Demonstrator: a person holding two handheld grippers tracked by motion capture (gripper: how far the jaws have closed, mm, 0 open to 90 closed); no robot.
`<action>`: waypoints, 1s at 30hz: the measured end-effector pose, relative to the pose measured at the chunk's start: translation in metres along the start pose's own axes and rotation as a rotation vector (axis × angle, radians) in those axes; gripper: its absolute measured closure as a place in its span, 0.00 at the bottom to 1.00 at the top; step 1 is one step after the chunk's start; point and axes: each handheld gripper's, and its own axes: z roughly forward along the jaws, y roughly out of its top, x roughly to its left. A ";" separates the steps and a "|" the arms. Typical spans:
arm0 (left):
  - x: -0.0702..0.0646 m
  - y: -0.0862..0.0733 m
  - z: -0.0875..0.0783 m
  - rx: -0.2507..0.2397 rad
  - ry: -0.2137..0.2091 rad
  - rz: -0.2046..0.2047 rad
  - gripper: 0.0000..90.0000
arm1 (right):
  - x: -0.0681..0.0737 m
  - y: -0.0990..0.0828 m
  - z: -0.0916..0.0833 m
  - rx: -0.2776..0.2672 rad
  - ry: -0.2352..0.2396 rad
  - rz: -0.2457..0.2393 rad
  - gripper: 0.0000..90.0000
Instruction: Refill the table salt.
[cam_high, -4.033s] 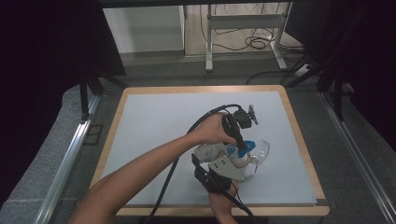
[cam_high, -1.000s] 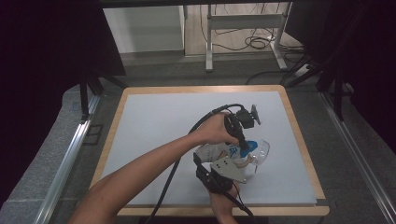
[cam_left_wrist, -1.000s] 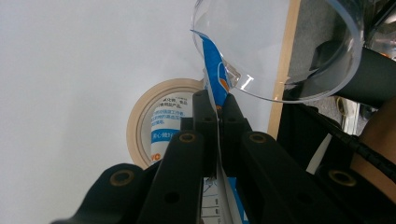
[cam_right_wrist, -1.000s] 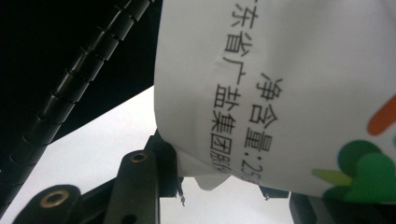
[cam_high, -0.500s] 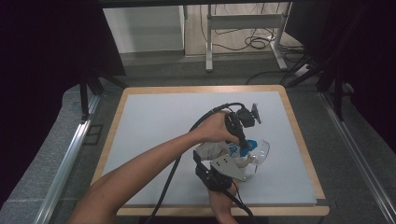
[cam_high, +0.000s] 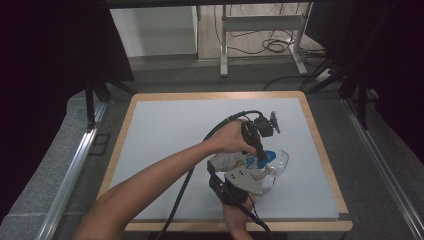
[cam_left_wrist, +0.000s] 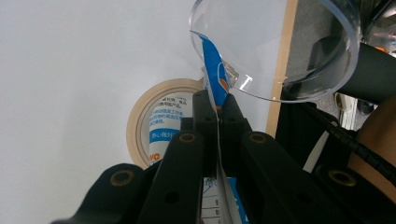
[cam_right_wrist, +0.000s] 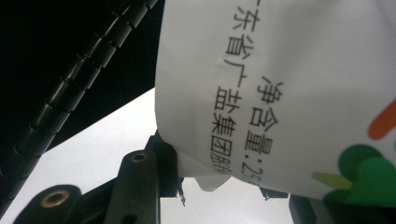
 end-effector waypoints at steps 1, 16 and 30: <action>0.000 0.000 0.000 0.000 0.000 0.000 1.00 | 0.000 0.000 0.000 0.000 0.000 0.000 0.65; 0.004 -0.003 0.000 0.001 -0.001 -0.008 1.00 | 0.003 -0.001 0.003 -0.003 -0.004 0.002 0.65; 0.003 -0.003 0.003 -0.002 -0.010 -0.012 1.00 | 0.001 -0.003 0.001 0.003 -0.009 -0.009 0.65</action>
